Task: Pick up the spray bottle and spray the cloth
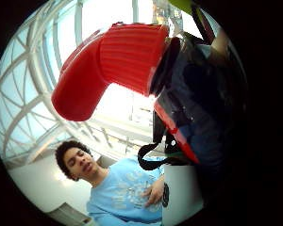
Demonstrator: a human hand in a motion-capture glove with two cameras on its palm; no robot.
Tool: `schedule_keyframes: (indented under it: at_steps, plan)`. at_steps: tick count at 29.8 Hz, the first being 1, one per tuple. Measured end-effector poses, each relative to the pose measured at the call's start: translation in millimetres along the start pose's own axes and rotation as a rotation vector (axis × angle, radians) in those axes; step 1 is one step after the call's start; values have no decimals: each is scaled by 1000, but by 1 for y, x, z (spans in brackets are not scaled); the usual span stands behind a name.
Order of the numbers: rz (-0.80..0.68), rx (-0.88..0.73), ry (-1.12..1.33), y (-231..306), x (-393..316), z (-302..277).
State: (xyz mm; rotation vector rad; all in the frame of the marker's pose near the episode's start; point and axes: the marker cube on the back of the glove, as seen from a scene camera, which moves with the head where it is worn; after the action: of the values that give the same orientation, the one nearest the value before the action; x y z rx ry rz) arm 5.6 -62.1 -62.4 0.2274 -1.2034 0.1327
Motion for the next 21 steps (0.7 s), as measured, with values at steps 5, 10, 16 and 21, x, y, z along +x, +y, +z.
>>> schedule_keyframes:
  at_steps: [5,10,16,21]
  plan:
    - [-61,-22,-25,-5,13,38]
    - [-81,-46,-46,-8,24,72]
    - [-78,-61,-47,-10,36,97]
    - [-78,-57,-33,-9,45,108]
